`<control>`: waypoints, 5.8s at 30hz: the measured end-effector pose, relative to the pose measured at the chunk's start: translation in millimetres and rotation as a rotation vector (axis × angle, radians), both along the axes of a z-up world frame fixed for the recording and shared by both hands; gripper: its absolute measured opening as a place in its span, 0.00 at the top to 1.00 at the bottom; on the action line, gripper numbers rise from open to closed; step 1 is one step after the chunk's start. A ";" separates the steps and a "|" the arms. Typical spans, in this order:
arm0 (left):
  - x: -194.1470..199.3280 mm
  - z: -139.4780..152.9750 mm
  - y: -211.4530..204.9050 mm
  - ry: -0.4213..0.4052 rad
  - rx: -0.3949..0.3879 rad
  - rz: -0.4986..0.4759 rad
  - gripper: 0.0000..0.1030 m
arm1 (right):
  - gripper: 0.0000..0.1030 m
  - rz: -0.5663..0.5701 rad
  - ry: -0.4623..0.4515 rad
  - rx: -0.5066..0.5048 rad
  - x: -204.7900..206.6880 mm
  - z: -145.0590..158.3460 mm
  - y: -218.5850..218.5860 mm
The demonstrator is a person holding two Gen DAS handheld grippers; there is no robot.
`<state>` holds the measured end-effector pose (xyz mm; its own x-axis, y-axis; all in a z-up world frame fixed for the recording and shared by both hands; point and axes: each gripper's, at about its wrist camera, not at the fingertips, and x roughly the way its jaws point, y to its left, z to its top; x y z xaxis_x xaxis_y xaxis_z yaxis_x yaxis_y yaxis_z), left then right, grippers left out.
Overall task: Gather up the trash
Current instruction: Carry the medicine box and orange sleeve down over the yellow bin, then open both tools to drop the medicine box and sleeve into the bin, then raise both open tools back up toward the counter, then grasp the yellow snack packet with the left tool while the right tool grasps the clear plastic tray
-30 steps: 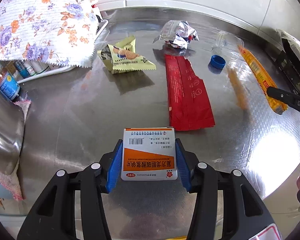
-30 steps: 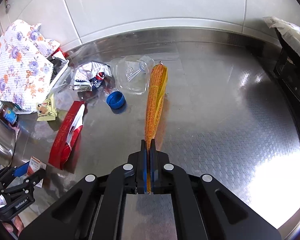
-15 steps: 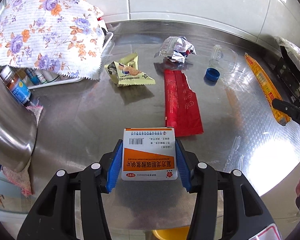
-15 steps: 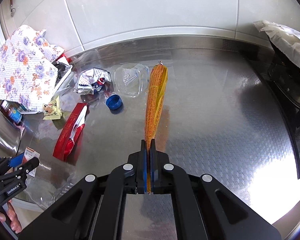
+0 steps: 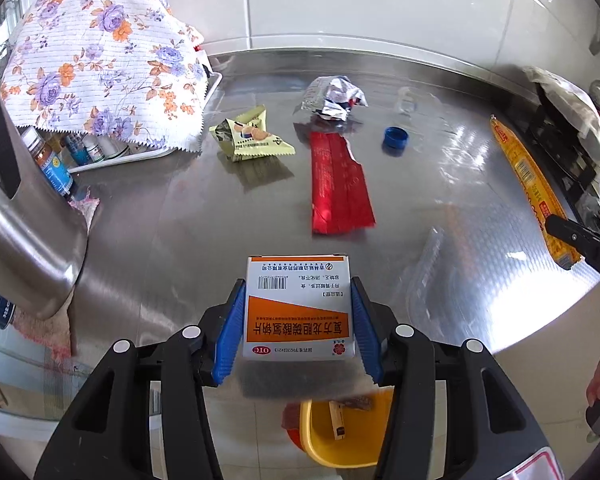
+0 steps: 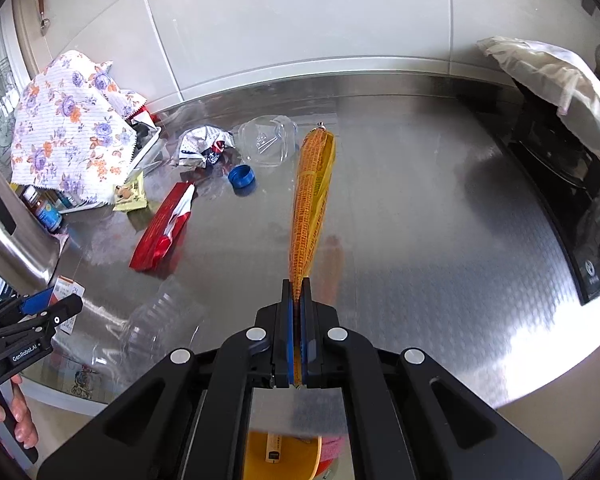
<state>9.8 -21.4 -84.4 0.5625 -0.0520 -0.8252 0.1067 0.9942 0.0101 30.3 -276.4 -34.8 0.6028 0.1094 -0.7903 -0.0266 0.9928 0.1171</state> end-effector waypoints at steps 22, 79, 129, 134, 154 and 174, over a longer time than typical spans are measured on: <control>-175.1 -7.4 33.9 0.012 -0.025 -0.133 0.52 | 0.97 -0.029 -0.011 -0.034 -208.3 19.2 59.3; -92.2 -334.0 -51.7 0.592 0.132 -0.226 0.34 | 0.77 -0.019 0.749 0.282 -131.5 -318.5 32.9; -149.6 -64.0 23.9 0.145 -0.047 0.059 0.29 | 0.49 0.120 0.116 0.116 -174.8 -14.1 25.0; -120.4 -41.1 33.4 0.089 -0.043 0.050 0.28 | 0.49 0.110 0.086 0.122 -152.2 -2.8 33.7; 86.4 -39.0 58.3 0.096 -0.042 -0.123 0.28 | 0.49 0.027 0.089 0.096 -17.8 -42.1 125.9; 189.1 -40.4 43.4 0.102 -0.154 -0.128 0.23 | 0.77 0.007 0.104 -0.021 23.4 -68.8 143.3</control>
